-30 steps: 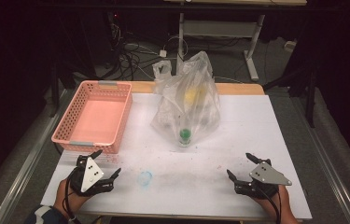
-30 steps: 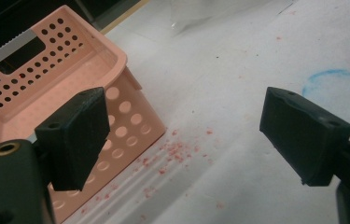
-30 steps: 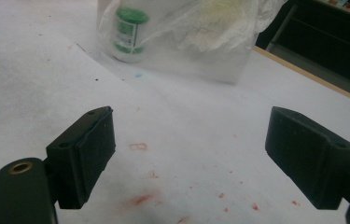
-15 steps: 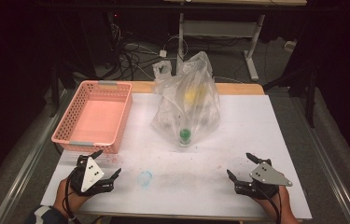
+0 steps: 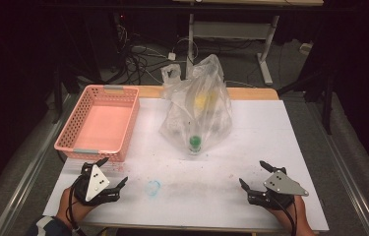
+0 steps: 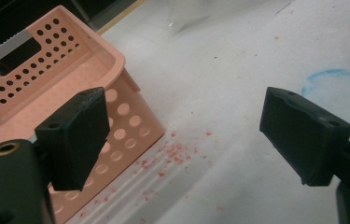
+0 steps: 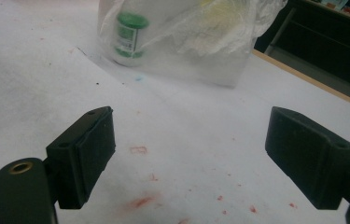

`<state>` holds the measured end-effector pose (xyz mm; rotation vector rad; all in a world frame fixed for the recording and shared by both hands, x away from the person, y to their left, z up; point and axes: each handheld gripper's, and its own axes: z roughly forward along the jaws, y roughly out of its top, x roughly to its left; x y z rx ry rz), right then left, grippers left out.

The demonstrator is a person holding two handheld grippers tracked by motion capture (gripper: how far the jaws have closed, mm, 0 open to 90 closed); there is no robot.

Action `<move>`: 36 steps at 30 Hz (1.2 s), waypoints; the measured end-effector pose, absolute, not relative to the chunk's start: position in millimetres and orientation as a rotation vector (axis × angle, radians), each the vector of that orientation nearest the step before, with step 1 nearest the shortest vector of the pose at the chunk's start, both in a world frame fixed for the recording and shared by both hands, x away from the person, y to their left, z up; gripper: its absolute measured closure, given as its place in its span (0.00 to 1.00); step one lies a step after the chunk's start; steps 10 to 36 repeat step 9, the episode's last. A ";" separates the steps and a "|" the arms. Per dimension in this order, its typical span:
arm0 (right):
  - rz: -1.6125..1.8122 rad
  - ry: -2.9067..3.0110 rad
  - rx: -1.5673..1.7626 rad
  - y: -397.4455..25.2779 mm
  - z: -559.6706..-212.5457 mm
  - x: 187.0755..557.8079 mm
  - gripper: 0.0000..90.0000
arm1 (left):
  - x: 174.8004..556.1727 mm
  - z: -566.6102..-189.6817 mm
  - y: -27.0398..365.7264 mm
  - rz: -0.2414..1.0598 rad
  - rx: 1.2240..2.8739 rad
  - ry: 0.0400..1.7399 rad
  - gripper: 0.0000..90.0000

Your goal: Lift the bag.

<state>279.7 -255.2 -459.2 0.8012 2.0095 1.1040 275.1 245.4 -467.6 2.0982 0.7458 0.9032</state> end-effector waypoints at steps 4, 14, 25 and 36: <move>1.107 2.015 0.801 -255.8 -459.8 280.5 0.19 | 276.8 -467.8 245.6 0.906 2.101 0.743 0.17; 1.101 2.017 0.805 -255.4 -460.1 280.9 0.19 | 278.4 -467.7 246.4 0.905 2.101 0.750 0.17; 1.101 2.017 0.805 -255.4 -460.1 280.9 0.19 | 278.4 -467.7 246.4 0.905 2.101 0.750 0.17; 1.101 2.017 0.805 -255.4 -460.1 280.9 0.19 | 278.4 -467.7 246.4 0.905 2.101 0.750 0.17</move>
